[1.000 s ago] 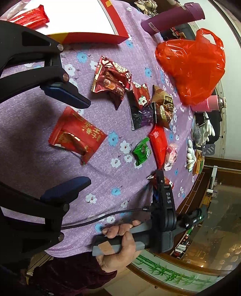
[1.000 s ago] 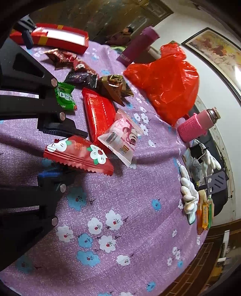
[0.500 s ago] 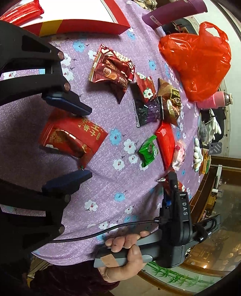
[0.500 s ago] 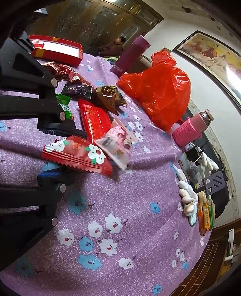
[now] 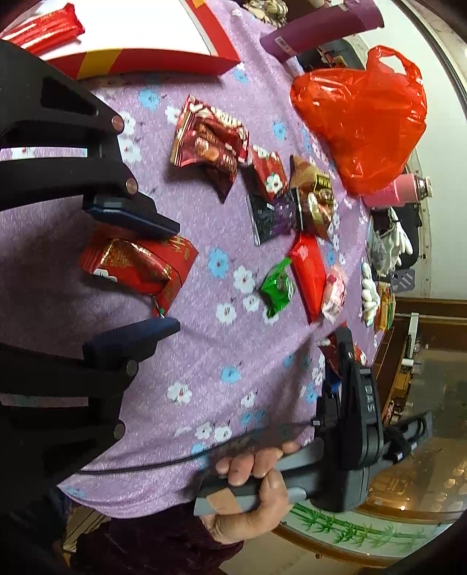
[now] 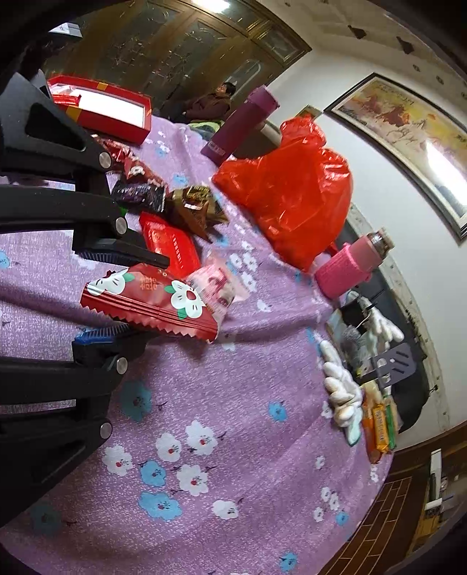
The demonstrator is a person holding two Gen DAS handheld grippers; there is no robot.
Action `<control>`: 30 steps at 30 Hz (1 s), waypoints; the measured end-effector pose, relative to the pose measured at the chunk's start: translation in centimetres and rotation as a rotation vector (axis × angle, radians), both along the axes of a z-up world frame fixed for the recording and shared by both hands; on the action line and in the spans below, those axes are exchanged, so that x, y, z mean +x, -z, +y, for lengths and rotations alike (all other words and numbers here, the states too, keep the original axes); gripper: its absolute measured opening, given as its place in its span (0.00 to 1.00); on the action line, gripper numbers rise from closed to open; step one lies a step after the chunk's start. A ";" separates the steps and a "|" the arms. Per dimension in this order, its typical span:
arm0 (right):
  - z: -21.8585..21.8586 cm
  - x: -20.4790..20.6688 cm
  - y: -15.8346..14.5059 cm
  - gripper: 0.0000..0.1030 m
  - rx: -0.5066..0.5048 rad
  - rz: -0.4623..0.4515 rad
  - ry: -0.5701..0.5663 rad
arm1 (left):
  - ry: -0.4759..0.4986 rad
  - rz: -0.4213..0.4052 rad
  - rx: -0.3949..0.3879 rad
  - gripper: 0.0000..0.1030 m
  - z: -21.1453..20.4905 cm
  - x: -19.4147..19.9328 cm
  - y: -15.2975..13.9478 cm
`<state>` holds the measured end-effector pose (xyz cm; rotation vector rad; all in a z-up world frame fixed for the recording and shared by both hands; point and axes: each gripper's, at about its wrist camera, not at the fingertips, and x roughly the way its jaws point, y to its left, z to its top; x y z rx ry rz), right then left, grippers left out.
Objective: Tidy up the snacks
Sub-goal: 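Grasp a red gold-print sachet with the left gripper while the right grasps a red flower-print sachet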
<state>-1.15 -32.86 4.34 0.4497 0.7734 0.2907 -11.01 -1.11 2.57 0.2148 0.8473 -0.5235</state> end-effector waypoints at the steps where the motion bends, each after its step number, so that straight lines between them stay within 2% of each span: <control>1: 0.0 -0.1 -0.1 0.29 0.000 -0.008 -0.002 | -0.006 0.002 0.000 0.43 0.2 0.2 0.0; 4: 0.1 -0.2 -0.3 0.29 0.000 -0.017 -0.006 | -0.011 0.018 -0.002 0.46 0.6 0.7 0.1; 8: 0.0 -0.1 -0.2 0.30 0.011 -0.003 -0.003 | -0.041 0.030 0.058 0.63 0.2 1.1 1.1; 10: 0.0 -0.1 -0.2 0.30 0.010 0.000 -0.002 | -0.055 0.056 0.064 0.65 0.3 1.2 1.6; 13: -0.1 -0.1 -0.1 0.30 0.009 0.004 -0.002 | -0.052 0.053 0.043 0.65 0.7 0.7 1.4; 15: -0.1 0.0 -0.1 0.30 0.011 0.004 -0.002 | -0.051 0.049 0.035 0.59 0.9 0.5 1.4; 17: -0.1 0.0 -0.1 0.30 0.014 0.006 -0.004 | -0.053 0.045 0.031 0.44 1.0 0.5 1.3; 20: 0.0 0.1 0.1 0.31 0.009 0.013 -0.007 | -0.055 0.056 0.001 0.42 1.0 0.6 1.2; 25: 0.2 0.5 0.8 0.31 0.012 0.052 -0.020 | -0.031 0.034 0.018 0.39 0.0 0.0 1.0; 30: 1.1 0.5 1.0 0.29 -0.025 0.058 -0.051 | -0.044 0.025 -0.006 0.39 0.4 0.0 0.4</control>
